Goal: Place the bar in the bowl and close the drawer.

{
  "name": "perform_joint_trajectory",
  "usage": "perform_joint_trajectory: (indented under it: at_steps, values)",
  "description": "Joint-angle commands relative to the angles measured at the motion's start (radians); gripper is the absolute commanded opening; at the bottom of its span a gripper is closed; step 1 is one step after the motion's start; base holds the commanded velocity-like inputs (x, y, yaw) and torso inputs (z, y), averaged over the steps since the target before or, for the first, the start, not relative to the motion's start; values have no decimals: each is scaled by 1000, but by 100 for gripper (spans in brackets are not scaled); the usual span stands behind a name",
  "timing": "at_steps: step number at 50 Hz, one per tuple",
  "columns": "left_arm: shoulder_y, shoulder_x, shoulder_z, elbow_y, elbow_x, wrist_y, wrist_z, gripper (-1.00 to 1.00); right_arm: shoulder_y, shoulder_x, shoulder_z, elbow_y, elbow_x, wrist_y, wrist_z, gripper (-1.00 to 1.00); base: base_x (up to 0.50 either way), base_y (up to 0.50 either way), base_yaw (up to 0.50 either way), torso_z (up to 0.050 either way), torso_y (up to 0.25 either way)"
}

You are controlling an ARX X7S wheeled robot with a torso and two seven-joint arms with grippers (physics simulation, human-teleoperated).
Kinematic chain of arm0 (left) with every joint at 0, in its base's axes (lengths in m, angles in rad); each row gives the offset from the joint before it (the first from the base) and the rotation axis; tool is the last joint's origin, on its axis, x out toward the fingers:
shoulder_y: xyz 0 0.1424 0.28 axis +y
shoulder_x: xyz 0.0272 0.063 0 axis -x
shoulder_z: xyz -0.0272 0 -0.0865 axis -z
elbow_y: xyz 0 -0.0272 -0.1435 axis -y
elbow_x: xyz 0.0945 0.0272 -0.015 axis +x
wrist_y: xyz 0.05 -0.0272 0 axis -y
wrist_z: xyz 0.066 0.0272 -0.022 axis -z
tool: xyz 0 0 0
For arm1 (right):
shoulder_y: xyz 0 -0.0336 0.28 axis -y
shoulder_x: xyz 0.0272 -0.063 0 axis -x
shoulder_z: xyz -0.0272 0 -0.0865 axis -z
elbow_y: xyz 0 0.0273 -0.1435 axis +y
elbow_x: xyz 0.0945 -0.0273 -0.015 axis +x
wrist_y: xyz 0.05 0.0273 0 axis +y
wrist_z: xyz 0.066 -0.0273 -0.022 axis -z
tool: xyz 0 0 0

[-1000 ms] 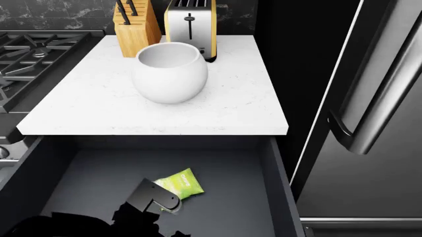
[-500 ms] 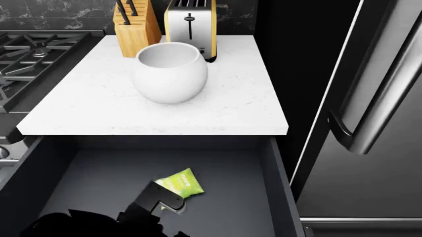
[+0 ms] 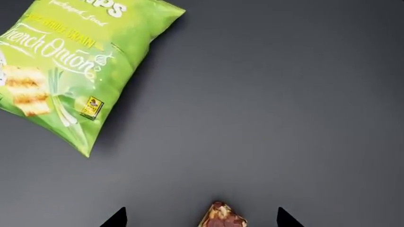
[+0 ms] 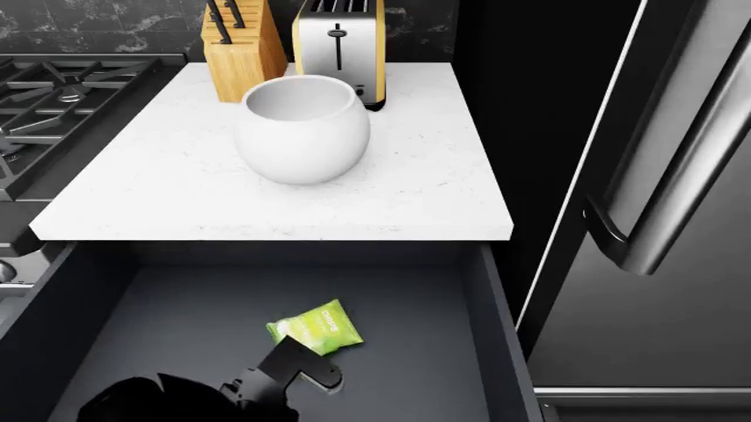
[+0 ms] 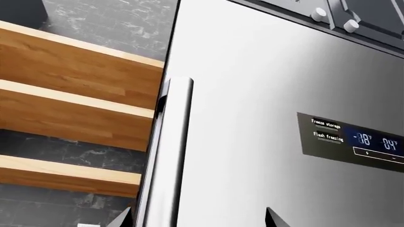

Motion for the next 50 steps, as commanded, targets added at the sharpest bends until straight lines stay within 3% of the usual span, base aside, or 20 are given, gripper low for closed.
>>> perform_joint_trajectory:
  at_steps: [1,30,31,50]
  values:
    - [6,17,33,-30,26,-3,9,100,1,4,-15,0,-7,-8,5,100,0,0,0,0,0]
    - [56,22,60,-71,32,12,20,100,5,11,-68,0,-34,-30,23,100,0,0,0,0,0]
    - [57,22,58,-72,32,13,17,-100,5,12,-71,0,-36,-30,24,100,0,0,0,0,0]
    - [47,24,54,-59,30,20,12,-100,6,10,-95,0,-50,-38,31,100,0,0,0,0,0]
